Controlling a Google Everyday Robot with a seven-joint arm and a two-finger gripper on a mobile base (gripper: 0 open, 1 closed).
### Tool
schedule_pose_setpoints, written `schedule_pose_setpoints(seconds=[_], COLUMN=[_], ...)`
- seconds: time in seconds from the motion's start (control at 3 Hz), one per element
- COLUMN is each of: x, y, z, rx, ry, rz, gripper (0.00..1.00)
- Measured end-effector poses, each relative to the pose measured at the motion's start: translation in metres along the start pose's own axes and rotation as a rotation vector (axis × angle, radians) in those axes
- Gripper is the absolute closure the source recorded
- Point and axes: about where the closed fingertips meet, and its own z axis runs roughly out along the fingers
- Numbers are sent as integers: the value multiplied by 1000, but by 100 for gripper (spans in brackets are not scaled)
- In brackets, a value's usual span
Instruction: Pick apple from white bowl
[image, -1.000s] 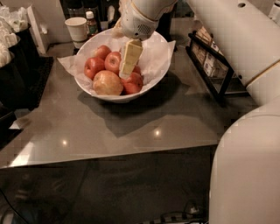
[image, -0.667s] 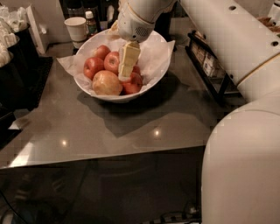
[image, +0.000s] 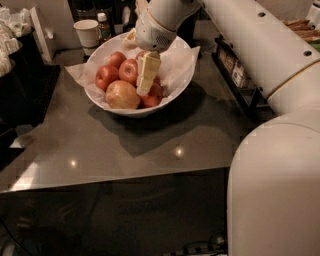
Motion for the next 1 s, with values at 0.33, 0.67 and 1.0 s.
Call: schedule_pose_setpoints(seconds=[0.33, 0.67, 1.0], x=[2, 3, 2], y=[1, 2, -1], z=[6, 12, 17], rx=[-7, -20, -30], ry=[-16, -27, -31], rz=[5, 12, 7], gripper=[11, 12, 20])
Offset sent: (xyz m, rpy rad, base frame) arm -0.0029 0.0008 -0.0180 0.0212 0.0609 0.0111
